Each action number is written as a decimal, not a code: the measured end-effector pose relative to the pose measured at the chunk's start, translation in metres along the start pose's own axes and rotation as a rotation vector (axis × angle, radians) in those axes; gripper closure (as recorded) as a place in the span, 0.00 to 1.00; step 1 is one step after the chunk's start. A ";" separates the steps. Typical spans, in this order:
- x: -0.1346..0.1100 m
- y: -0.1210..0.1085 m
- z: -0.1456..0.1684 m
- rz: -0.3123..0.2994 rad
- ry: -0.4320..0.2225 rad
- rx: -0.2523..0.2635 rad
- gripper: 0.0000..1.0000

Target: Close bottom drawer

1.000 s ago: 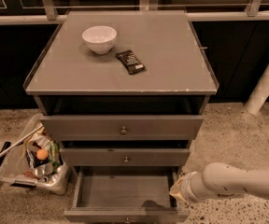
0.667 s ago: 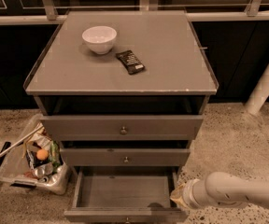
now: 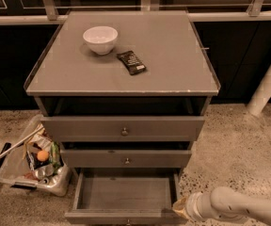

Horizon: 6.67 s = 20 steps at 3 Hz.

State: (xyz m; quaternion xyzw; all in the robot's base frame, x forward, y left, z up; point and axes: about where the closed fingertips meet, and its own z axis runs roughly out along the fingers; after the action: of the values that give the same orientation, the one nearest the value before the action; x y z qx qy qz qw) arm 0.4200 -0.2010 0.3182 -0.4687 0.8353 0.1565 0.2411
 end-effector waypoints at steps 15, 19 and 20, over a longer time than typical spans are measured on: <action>-0.011 -0.075 0.185 -0.019 -0.186 0.043 0.89; -0.011 -0.075 0.185 -0.019 -0.186 0.043 0.15; -0.011 -0.075 0.185 -0.019 -0.186 0.043 0.00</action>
Offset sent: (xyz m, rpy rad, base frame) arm -0.0447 0.0294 -0.0874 0.0700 0.0705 0.0005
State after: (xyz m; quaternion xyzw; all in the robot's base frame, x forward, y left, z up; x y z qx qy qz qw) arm 0.5366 -0.1411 0.1674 -0.4548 0.8079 0.1792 0.3293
